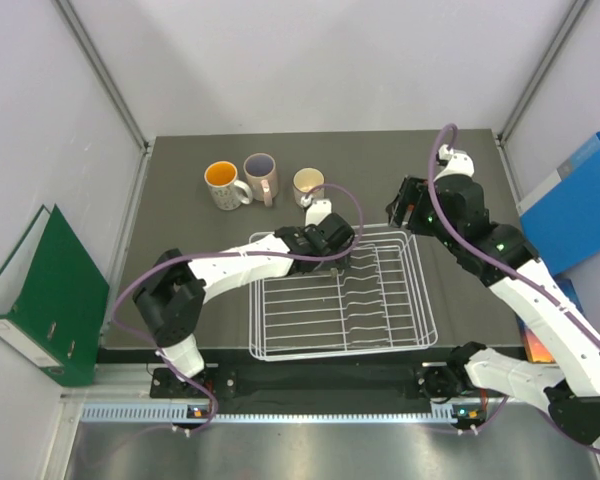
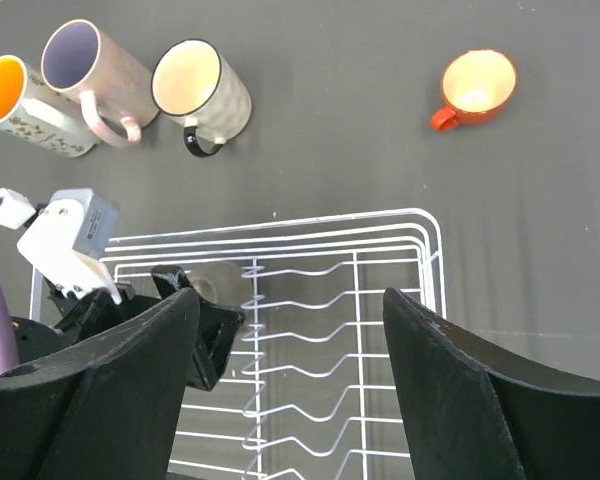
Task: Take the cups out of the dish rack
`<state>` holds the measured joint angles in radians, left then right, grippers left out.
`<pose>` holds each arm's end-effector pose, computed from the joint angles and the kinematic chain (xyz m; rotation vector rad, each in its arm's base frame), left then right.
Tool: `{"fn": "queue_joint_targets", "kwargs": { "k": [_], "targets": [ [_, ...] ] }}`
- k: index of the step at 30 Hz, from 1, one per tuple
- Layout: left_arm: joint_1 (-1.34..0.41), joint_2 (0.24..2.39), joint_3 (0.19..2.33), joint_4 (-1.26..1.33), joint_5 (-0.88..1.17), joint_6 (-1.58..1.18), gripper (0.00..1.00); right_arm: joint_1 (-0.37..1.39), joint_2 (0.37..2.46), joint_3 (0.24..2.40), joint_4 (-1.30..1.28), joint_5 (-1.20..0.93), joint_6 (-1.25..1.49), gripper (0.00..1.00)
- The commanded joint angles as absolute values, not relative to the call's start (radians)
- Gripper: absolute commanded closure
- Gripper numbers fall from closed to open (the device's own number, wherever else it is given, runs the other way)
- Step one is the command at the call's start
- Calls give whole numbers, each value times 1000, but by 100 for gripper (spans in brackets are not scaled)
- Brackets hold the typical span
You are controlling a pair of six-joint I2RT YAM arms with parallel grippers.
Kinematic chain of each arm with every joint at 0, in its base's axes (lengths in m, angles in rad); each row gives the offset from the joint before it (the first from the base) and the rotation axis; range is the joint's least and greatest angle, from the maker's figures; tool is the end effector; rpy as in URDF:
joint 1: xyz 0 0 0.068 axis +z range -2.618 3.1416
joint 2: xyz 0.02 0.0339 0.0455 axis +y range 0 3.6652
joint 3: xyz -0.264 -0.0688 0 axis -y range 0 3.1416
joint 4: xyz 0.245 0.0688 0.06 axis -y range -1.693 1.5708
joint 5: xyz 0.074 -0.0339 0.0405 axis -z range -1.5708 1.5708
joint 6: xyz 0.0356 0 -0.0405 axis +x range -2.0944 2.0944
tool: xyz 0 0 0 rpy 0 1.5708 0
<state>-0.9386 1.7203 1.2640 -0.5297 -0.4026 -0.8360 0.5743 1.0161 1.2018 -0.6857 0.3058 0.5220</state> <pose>0.2267 -0.2859 0.2314 -0.0247 2.4623 -0.2569 0.1783 0.1026 0.3904 0.1342 2.0612 0.3653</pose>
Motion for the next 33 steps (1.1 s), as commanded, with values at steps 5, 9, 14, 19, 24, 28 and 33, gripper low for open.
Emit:
{"fn": "queue_joint_targets", "kwargs": {
  "k": [5, 9, 14, 19, 24, 28, 33],
  "targets": [
    [-951, 1784, 1362, -564, -479, -870, 1, 586, 965, 1161, -670, 264, 485, 26],
    [-953, 1845, 1374, -563, -491, -867, 4, 586, 946, 1149, -673, 250, 474, 26],
    [-953, 1891, 1397, -595, -518, -887, 13, 587, 927, 1129, -678, 247, 472, 26],
    [-953, 1893, 1379, -591, -552, -890, 34, 589, 911, 1100, -675, 233, 476, 26],
    [-953, 1873, 1362, -594, -563, -894, 27, 594, 908, 1098, -675, 233, 476, 27],
    [-951, 1865, 1356, -581, -566, -876, 28, 594, 910, 1098, -675, 232, 480, 27],
    [-951, 1901, 1373, -604, -563, -870, 30, 594, 910, 1095, -673, 232, 486, 27]
  ]
}}
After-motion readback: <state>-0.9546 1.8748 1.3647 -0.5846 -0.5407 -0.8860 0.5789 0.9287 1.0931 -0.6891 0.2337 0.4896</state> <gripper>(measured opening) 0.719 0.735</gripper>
